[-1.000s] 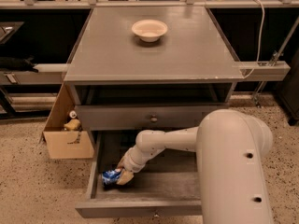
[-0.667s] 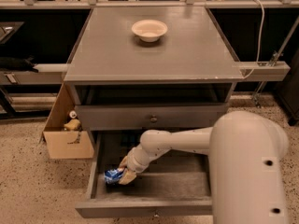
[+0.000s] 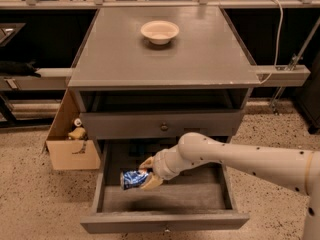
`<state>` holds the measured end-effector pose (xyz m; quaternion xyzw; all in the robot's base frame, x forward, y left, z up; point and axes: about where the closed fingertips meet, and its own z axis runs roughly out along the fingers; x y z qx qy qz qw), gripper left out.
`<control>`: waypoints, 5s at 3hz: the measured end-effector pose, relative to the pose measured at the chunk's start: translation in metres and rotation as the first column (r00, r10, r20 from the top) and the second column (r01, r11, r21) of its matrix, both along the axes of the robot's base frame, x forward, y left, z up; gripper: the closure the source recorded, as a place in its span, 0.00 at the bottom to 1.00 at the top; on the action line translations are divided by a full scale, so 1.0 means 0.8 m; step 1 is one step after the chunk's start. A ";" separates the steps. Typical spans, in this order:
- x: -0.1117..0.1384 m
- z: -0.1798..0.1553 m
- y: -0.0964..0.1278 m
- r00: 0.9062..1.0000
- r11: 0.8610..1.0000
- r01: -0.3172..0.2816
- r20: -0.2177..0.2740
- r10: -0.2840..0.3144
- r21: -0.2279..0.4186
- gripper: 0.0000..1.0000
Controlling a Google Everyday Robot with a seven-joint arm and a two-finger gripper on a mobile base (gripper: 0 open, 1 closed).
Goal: Pick pepsi can from middle drawer and place on counter
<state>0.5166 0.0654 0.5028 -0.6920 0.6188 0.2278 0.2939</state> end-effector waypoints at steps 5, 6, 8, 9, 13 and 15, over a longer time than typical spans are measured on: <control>0.013 0.332 -0.080 0.933 0.998 0.051 0.356 -0.057 0.028 1.00; 0.013 0.332 -0.080 0.933 0.998 0.051 0.356 -0.057 0.028 1.00; 0.105 0.420 -0.143 0.885 0.986 0.154 0.435 -0.166 0.062 1.00; 0.160 0.504 -0.193 0.824 0.962 0.239 0.496 -0.273 0.133 1.00; 0.284 0.494 -0.313 0.790 0.874 0.448 0.374 -0.486 0.188 1.00; 0.347 0.469 -0.343 0.802 0.848 0.497 0.274 -0.530 0.185 0.59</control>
Offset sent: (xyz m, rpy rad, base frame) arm 0.0091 -0.0275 0.0238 0.0392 -0.0366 -0.0432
